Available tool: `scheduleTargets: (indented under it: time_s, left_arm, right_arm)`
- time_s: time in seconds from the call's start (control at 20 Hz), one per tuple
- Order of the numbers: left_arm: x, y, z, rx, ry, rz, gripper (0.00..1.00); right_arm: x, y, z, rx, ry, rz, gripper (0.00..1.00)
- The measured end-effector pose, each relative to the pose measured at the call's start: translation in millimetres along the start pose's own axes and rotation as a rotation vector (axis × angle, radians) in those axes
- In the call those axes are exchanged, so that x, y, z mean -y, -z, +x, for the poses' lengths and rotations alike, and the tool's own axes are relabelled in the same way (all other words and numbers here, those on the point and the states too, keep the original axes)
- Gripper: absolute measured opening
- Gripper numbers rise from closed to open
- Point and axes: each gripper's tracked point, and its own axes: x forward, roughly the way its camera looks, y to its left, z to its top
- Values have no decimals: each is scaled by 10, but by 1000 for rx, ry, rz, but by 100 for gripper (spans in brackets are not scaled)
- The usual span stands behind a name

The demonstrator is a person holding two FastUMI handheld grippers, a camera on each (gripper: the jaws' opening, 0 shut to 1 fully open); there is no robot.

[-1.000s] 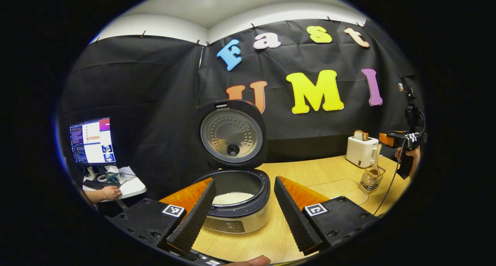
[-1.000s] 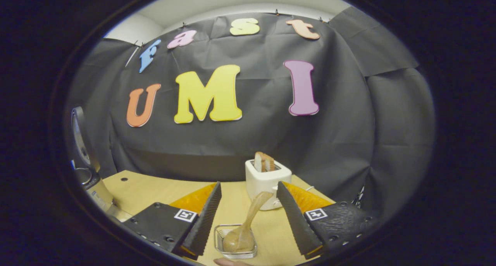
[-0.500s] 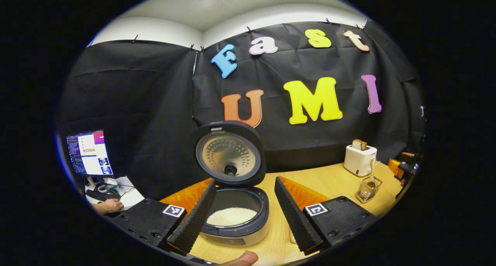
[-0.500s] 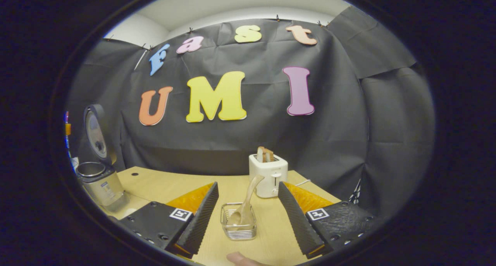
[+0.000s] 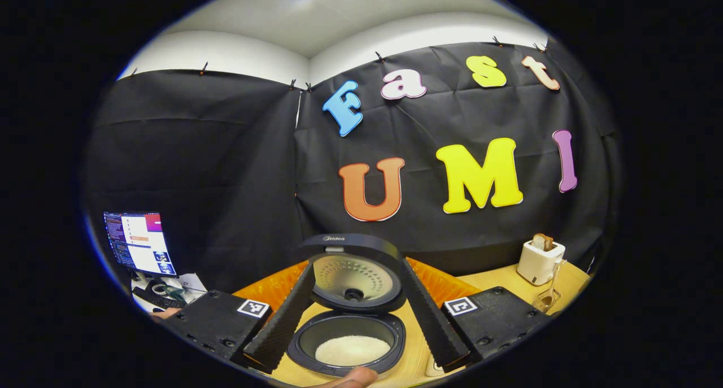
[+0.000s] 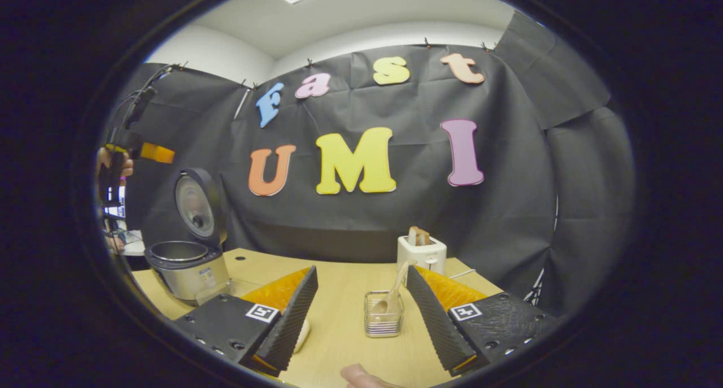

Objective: Close the left gripper, press the button to open the rice cooker; take a wooden spoon from the chopstick holder with the right hand, scoop a spoonful of rice and pour it into the rice cooker, then put the wooden spoon back into the chopstick holder.

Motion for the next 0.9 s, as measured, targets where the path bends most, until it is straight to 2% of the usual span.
scheduleTargets:
  time_s: [0.05, 0.1, 0.15, 0.4, 0.45, 0.5, 0.65, 0.75, 0.9]
  left_arm:
    - [-45, -30, 93, -13, -1, -10, 96]
    - [-94, -69, 196, -18, 2, -20, 100]
    - [-129, -141, 298, -10, -1, -29, 96]
    - [-236, -321, 870, 68, 23, -78, 96]
    - [-316, -303, 967, 73, 5, -73, 96]
    - [-416, -310, 1065, 97, -26, -72, 96]
    - [-435, -354, 1331, 158, -13, -66, 96]
    - [-482, -344, 1475, 181, -25, -60, 96]
    - [-559, -258, 1662, 177, -61, -43, 96]
  right_arm:
    - [-35, -34, -35, 12, -9, -7, 94]
    - [-67, -61, -55, 21, -16, -15, 94]
    - [-99, -57, -80, 18, -27, -22, 94]
    - [-192, -77, -142, 36, -62, -16, 94]
    - [-192, -78, -138, 37, -61, -17, 92]
    - [-197, -45, -122, 30, -63, -13, 94]
    - [-242, 9, -92, 8, -81, 2, 92]
    - [-279, 40, -71, -1, -90, 12, 96]
    - [-317, 72, -58, 2, -93, -2, 94]
